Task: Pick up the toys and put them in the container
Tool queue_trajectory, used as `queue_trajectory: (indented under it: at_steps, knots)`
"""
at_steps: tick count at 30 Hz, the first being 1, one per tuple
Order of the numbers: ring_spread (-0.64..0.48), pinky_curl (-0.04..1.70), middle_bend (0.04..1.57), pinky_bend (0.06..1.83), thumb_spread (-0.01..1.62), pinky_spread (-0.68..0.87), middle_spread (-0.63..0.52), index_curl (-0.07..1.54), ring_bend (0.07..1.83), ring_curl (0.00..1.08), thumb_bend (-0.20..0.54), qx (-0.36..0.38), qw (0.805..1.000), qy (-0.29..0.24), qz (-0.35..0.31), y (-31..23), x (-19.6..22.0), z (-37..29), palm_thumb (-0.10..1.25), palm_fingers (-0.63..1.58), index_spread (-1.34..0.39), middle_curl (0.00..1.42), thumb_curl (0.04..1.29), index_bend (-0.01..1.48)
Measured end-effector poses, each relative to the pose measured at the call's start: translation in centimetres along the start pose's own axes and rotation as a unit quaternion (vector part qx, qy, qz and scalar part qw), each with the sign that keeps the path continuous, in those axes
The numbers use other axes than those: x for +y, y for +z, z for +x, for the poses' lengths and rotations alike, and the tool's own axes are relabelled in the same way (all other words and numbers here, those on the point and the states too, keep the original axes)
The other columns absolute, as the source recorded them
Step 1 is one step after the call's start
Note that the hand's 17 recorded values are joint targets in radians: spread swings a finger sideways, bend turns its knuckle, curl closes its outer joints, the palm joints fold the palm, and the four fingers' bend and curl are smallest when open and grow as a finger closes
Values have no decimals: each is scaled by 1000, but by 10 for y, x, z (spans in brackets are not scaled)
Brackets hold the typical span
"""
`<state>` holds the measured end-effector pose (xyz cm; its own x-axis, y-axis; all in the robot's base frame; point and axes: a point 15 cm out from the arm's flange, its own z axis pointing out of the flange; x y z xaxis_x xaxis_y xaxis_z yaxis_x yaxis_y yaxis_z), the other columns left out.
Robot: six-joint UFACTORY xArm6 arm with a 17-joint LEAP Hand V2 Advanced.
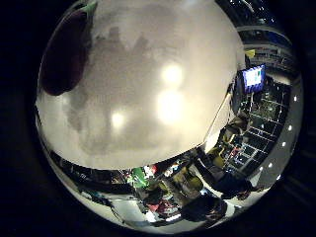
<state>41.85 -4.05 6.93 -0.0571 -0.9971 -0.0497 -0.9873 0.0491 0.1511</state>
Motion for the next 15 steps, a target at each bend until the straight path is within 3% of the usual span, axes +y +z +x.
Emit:
queue_trajectory:
  at_steps: [5,6,7,8,9,10,11,15]
  knots:
    - [29,259,396,446,1010,253,54,259,588,267,-24,1,1000,1,-15,21,-17,-1,602,399,-157,386,325,154]
    - [-46,248,472,476,1005,131,-10,253,689,285,-17,2,1000,1,-14,21,-21,0,629,590,-190,409,329,152]
    - [-117,265,553,596,1004,-17,-71,246,804,312,-16,2,1000,4,-11,21,-24,2,644,917,-244,439,332,161]
    - [-132,254,563,604,1002,-53,-90,244,817,308,-12,3,1000,6,-8,21,-25,4,656,958,-256,439,333,168]
    - [-183,310,707,715,998,-205,-140,301,912,368,-10,3,1000,5,-3,20,-28,5,690,1272,-319,502,340,270]
    - [-208,362,813,793,996,-275,-157,380,958,412,-10,3,1000,7,8,18,-32,7,721,1398,-349,547,343,437]
    - [-219,410,922,884,994,-315,-163,457,1017,447,-11,5,1000,9,24,12,-39,11,755,1420,-359,588,348,593]
    - [-213,530,1102,1115,992,-294,-147,611,1192,525,-12,15,992,16,126,-36,-73,28,828,1360,-306,653,363,935]
